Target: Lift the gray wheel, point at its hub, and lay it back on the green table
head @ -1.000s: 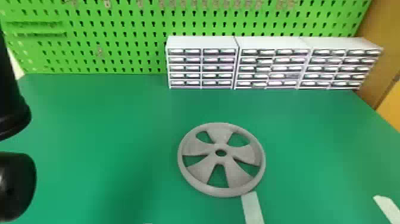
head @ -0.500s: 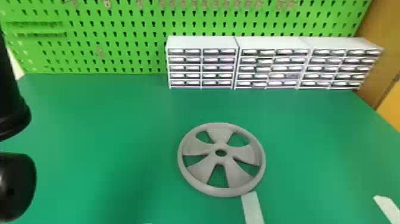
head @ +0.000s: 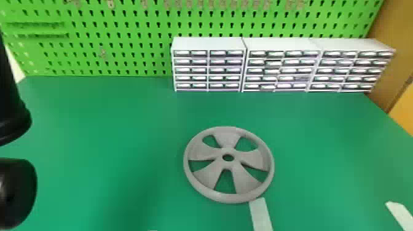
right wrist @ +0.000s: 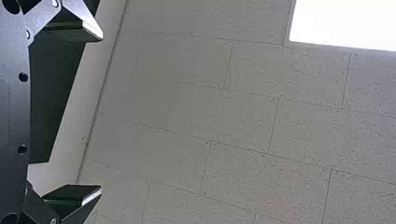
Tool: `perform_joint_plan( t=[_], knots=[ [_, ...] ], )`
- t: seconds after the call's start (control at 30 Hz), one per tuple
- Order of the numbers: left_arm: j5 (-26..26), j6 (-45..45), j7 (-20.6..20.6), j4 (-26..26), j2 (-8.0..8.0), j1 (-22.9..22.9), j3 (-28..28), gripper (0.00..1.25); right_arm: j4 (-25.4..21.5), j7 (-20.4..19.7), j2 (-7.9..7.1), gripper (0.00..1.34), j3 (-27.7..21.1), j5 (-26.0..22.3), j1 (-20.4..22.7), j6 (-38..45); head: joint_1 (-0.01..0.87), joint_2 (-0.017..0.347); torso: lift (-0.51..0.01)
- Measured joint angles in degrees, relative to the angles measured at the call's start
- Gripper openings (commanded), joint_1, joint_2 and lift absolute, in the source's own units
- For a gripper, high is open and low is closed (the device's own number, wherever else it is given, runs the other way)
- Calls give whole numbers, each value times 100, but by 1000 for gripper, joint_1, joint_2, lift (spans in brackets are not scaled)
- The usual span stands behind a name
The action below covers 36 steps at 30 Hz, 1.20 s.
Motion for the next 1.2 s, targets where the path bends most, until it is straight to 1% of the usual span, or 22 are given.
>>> perform_joint_plan(
  t=[0.83, 1.2],
  knots=[
    [-19, -51, 45, 3, 9, 80, 27, 1250, 25, -79, 12, 1187, 45, 17, 23, 4, 692, 48, -93],
    [77, -37, 81, 21, 9, 107, 13, 1250, 68, -106, 21, 1187, 89, 17, 13, 44, 692, 48, -93]
  ],
)
